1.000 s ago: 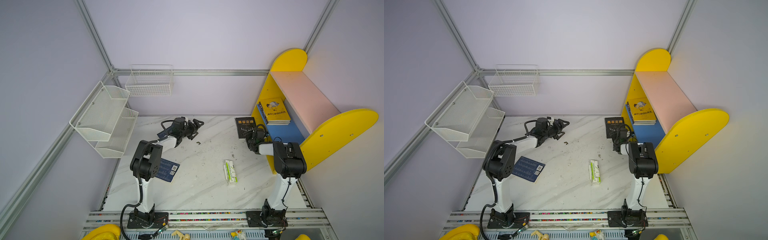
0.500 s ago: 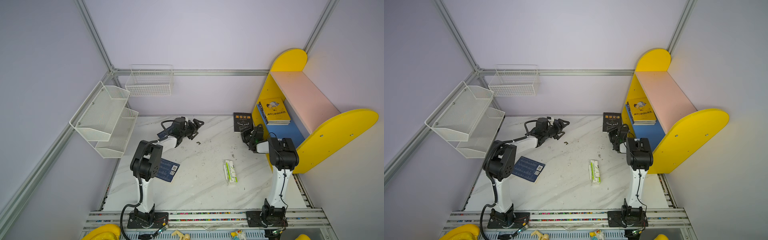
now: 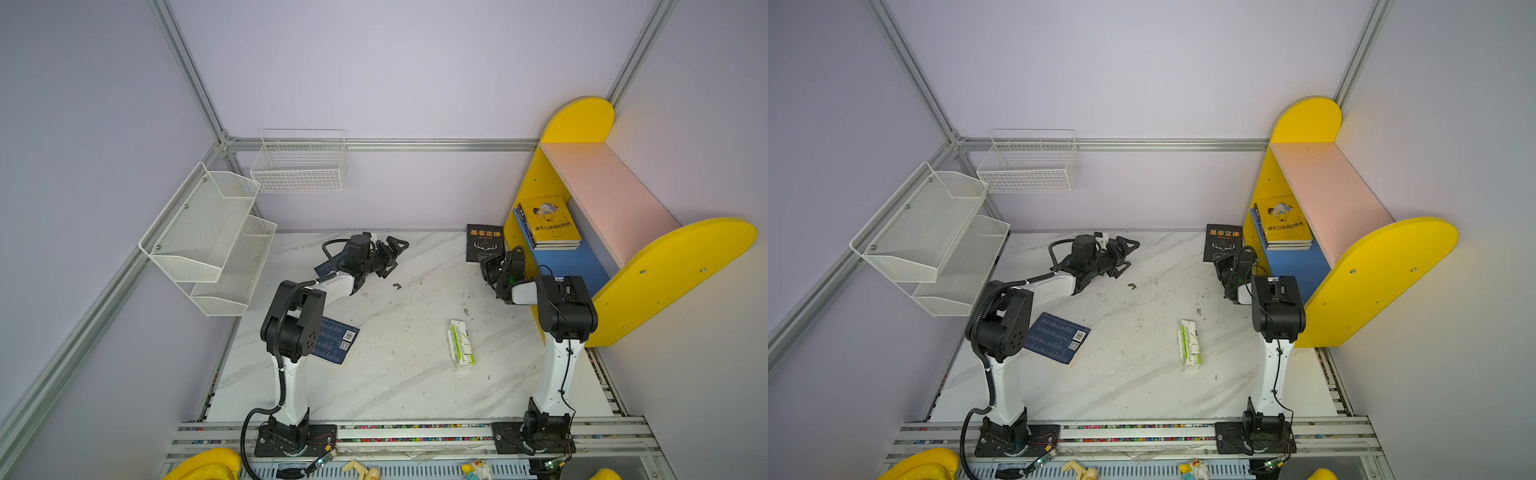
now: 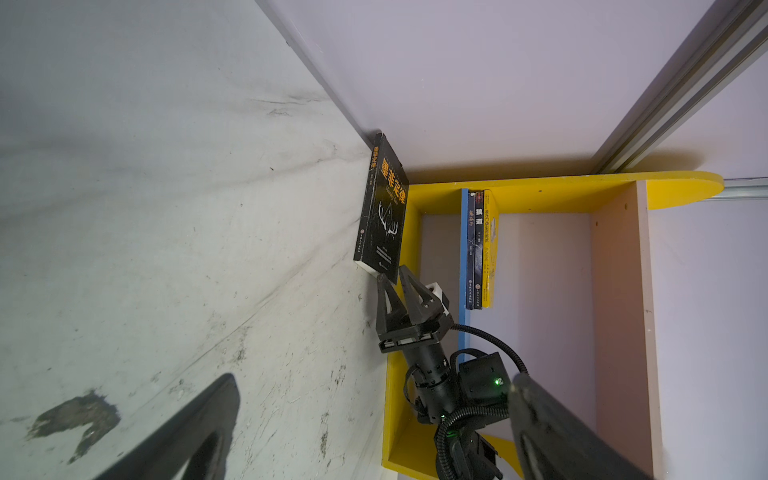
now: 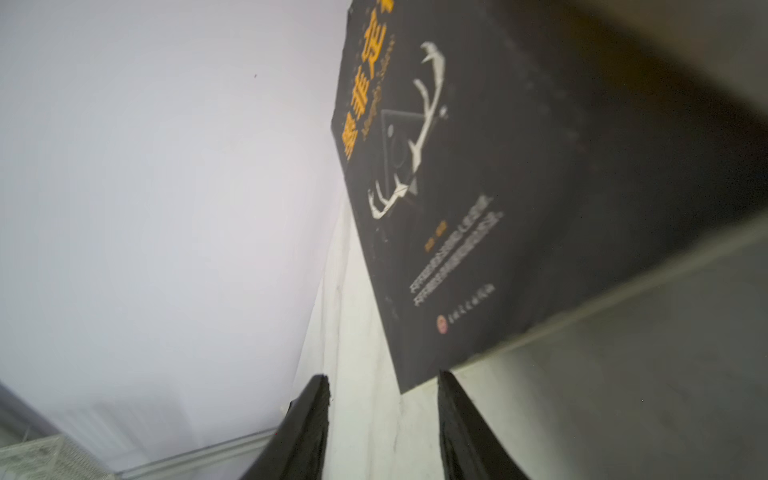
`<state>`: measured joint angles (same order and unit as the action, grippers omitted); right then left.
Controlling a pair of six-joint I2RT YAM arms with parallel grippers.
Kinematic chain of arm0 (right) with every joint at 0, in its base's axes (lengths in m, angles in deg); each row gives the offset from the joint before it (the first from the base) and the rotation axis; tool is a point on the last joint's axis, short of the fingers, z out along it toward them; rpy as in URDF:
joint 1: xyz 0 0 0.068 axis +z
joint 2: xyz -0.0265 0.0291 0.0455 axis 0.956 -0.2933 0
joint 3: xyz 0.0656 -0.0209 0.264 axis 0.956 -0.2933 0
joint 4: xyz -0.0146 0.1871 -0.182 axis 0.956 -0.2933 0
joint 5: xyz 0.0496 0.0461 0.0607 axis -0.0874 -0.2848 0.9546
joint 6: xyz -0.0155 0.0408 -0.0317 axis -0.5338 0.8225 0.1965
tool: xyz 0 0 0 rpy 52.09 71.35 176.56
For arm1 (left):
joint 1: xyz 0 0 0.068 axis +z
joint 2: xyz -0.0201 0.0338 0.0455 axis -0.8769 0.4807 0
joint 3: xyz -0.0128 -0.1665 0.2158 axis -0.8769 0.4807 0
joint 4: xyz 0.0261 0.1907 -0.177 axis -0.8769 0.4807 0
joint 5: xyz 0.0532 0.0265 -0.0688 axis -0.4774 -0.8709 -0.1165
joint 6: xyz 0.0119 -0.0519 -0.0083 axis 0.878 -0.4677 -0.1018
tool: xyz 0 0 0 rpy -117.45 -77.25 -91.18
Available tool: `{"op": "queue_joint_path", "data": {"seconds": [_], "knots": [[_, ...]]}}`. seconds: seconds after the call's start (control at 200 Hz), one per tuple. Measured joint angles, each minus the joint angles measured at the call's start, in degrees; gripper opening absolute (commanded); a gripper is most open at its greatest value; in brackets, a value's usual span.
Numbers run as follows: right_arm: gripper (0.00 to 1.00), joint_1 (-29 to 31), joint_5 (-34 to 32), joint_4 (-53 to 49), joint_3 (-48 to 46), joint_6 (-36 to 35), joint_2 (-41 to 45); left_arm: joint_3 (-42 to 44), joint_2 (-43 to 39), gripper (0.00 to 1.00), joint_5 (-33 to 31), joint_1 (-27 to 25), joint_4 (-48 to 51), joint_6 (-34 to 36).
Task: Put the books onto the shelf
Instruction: 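Grip the black Murphy's law book and tilt it upright with the right gripper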
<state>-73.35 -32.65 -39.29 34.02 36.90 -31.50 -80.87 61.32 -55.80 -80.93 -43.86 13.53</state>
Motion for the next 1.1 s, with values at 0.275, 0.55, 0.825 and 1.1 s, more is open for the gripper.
{"op": "queue_joint_path", "data": {"seconds": [0.275, 0.55, 0.825, 1.1], "knots": [[0.69, -0.79, -8.68, -15.74, 0.94, -4.31, 5.95, 0.02, 0.0, 1.0, 0.28, 0.0, -0.35, -0.57], [0.68, -1.07, -11.02, -18.51, 2.49, -8.2, 4.02, 0.02, 0.0, 1.0, 0.63, 0.0, -0.35, -0.59], [0.56, -4.68, -4.5, 7.21, 2.49, -2.14, -6.14, 0.0, 0.0, 1.0, 0.66, 0.0, -0.33, -0.59], [0.26, -6.03, 0.33, 21.64, 2.56, 7.15, -11.74, 0.0, 0.0, 1.0, 0.66, 0.0, -0.31, -0.59]]}}
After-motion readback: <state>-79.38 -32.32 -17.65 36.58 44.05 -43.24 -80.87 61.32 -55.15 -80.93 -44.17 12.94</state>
